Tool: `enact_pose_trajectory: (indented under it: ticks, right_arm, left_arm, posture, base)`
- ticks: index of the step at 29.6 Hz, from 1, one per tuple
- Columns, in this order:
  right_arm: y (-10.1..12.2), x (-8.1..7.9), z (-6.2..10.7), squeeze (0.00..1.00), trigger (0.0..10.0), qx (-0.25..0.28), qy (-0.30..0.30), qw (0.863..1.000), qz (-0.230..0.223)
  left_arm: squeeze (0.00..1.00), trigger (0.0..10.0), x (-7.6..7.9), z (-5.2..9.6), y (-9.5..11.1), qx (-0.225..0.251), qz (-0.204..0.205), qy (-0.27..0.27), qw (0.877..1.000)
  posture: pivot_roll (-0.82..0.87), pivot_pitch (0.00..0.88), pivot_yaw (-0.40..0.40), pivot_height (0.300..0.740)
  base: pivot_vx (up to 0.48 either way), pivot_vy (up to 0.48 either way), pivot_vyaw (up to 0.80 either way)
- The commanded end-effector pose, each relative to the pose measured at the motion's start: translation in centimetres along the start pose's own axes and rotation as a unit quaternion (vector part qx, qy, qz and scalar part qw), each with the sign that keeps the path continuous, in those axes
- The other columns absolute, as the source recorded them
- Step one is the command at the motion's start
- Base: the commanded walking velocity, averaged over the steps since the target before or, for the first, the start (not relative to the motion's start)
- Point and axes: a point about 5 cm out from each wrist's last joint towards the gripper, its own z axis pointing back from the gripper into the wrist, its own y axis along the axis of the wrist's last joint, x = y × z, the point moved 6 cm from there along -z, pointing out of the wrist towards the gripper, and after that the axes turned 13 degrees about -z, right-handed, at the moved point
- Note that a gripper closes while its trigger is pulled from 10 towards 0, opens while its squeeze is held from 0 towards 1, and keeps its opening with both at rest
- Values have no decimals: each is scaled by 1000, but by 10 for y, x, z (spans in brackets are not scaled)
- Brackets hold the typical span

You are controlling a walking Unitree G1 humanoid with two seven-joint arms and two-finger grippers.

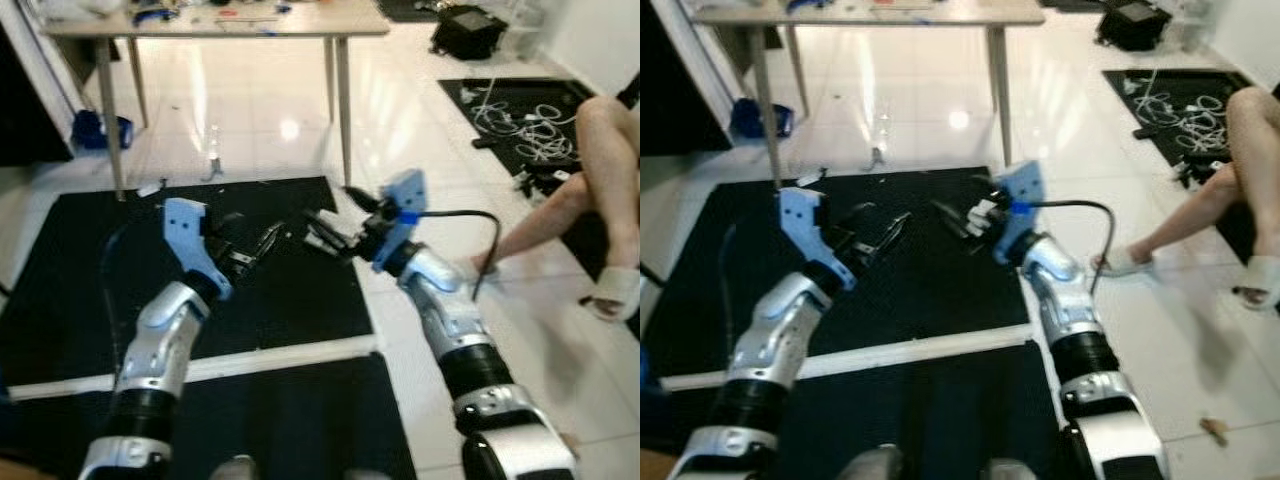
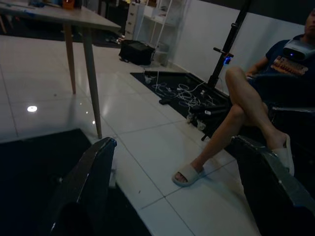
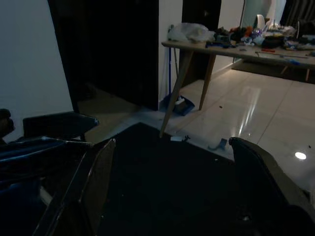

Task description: Picking trash to rubbish bin

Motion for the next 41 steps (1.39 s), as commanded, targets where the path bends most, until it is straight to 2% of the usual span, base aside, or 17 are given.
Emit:
enact_pose_trajectory:
  ticks: [1,25,41]
  right_arm:
    - [-1,5,4,0,10000,0,-9,1000,-2]
    - [-3,6,5,0,10000,-3,-9,1000,-3]
    - [-3,6,4,0,10000,-3,-8,1000,-3]
  left_arm:
    - [0,10000,4,0,-4,-5,3,-5,1000]
    - [0,10000,5,-1,-7,-7,-1,-11,1000]
    - [0,10000,7,-1,-6,-8,-5,-14,1000]
  posture:
    - [14,0,-21,740]
    - [12,0,-30,740]
    - [11,0,-28,740]
  base:
    - [360,0,0]
    - [372,0,0]
    - [480,0,0]
